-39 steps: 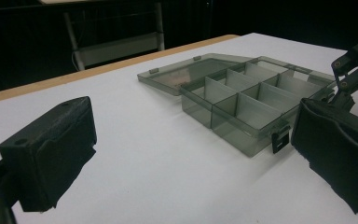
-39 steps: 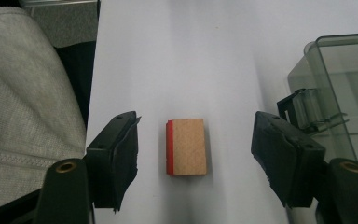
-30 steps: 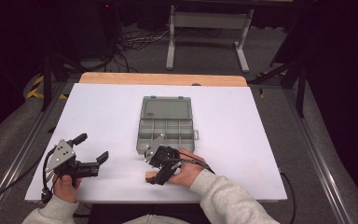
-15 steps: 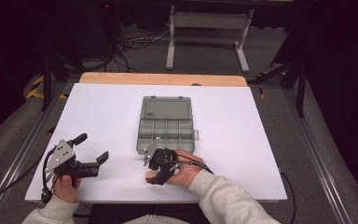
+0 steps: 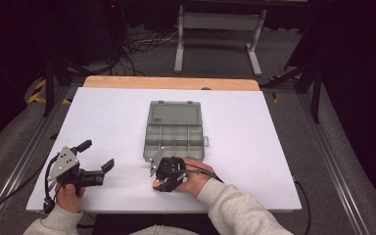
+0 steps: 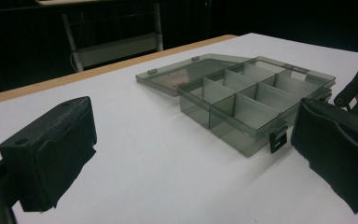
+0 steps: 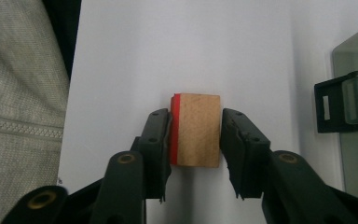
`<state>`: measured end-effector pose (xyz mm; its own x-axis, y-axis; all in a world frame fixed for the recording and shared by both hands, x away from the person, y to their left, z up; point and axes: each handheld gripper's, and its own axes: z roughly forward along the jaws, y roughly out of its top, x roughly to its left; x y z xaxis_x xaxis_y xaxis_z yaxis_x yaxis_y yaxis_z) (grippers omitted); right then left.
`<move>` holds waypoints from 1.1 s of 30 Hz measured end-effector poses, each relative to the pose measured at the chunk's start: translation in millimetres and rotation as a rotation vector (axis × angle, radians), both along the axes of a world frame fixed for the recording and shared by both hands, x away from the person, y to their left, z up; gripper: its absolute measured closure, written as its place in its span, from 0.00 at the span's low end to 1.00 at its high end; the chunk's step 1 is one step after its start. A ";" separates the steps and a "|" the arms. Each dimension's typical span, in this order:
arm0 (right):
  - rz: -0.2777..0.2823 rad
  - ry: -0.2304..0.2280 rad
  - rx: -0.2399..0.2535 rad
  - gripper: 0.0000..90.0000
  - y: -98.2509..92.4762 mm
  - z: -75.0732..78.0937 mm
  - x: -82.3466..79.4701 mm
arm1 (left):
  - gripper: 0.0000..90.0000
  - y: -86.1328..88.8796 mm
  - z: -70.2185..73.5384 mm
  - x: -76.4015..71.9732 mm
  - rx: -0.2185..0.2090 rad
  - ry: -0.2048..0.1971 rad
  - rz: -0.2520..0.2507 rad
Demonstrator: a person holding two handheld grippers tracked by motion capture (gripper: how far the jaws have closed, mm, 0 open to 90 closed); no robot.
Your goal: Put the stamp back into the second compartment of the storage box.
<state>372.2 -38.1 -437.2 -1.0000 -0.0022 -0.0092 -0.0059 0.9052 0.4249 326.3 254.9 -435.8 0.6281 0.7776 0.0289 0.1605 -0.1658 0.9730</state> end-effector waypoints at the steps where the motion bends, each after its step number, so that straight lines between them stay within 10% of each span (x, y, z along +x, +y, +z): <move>1: 0.001 0.003 -0.002 0.73 0.0 0.1 -0.1 | 0.01 0.0 0.0 -0.1 0.000 0.001 0.000; 33: -0.022 -0.041 0.106 0.73 -10.1 22.6 1.4 | 0.01 0.0 0.0 0.0 -0.002 0.002 0.000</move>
